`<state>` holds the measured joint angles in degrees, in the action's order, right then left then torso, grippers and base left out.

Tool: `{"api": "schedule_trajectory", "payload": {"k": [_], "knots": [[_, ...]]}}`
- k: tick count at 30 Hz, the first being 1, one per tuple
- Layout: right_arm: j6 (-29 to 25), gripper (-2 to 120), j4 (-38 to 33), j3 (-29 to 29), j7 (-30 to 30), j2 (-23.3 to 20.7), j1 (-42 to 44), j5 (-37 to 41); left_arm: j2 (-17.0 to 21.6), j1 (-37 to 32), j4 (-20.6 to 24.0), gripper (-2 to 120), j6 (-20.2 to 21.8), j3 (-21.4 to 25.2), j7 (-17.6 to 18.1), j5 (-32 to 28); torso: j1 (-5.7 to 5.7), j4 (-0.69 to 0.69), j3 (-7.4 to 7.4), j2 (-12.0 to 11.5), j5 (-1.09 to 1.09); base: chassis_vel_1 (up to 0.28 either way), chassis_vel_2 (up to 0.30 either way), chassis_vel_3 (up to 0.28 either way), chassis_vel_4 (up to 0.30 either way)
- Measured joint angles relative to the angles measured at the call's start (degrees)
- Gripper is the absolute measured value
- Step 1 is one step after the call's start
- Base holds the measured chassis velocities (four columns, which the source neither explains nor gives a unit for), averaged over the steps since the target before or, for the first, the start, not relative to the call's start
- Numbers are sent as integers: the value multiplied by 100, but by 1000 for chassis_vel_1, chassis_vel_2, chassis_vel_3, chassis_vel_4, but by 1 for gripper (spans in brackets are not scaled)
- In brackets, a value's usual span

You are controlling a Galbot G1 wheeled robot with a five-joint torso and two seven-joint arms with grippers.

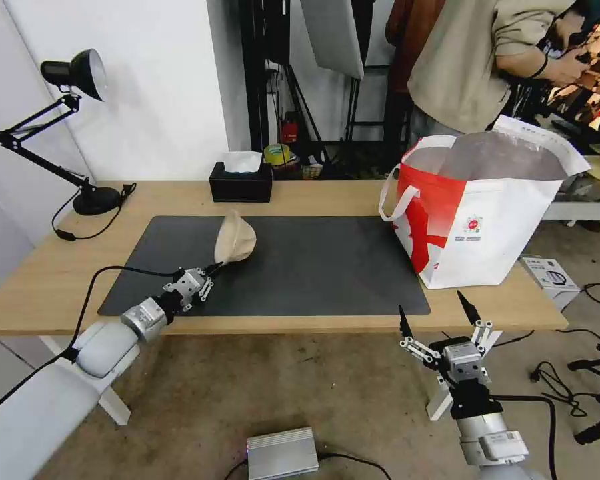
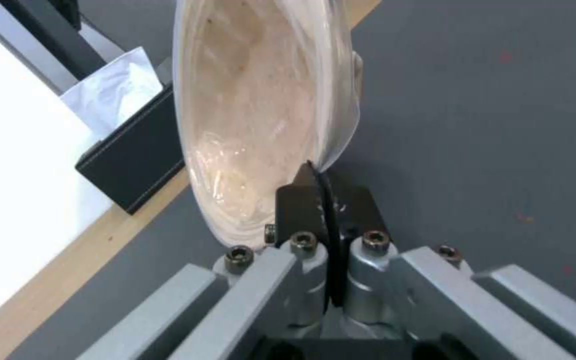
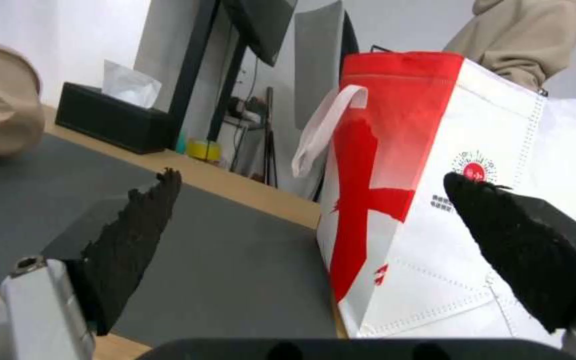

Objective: Pick up the trash from the table and place it into the takeout bag.

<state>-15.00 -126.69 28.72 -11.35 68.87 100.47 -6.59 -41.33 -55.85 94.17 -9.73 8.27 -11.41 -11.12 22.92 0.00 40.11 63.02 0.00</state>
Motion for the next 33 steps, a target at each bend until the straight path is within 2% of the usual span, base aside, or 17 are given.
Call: {"api": "schedule_trajectory", "payload": {"k": [18, 33], "knots": [[0, 100, 0, 0, 0, 0, 0, 0, -15, -17, 5, 0, -36, 11, -21, 15, 0, 0, 0, 0, 0, 0, 0, 0, 0], [0, 100, 0, 0, 0, 0, 0, 0, 304, -136, 440, 0, -137, 372, -6, 60, 0, 0, 0, 0, -1, 0, 0, 0, 0]]}}
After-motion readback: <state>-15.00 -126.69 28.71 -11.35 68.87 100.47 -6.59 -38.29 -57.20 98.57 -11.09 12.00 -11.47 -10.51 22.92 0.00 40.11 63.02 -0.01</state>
